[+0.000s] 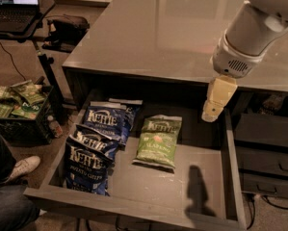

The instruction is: Pick green jalapeno chip bag from top drawer and place on counter

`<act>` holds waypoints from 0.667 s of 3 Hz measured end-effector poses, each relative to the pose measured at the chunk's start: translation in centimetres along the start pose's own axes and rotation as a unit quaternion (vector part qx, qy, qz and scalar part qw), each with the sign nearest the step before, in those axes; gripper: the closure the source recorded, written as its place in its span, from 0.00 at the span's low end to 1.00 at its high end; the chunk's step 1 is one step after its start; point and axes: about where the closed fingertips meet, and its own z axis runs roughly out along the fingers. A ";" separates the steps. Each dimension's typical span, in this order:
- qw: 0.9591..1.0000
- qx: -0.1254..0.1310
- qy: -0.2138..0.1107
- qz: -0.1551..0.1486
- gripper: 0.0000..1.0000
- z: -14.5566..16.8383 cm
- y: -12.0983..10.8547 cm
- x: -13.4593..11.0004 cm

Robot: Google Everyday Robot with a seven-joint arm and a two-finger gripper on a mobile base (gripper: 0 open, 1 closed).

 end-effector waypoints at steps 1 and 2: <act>1.000 -0.012 -0.008 -0.009 0.00 3.1 1.0 -0.9; 0.999 -0.032 -0.014 -0.019 0.00 8.5 2.3 -2.3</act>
Offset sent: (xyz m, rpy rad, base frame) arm 0.0067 0.0741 -0.1425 0.0600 0.0811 0.0865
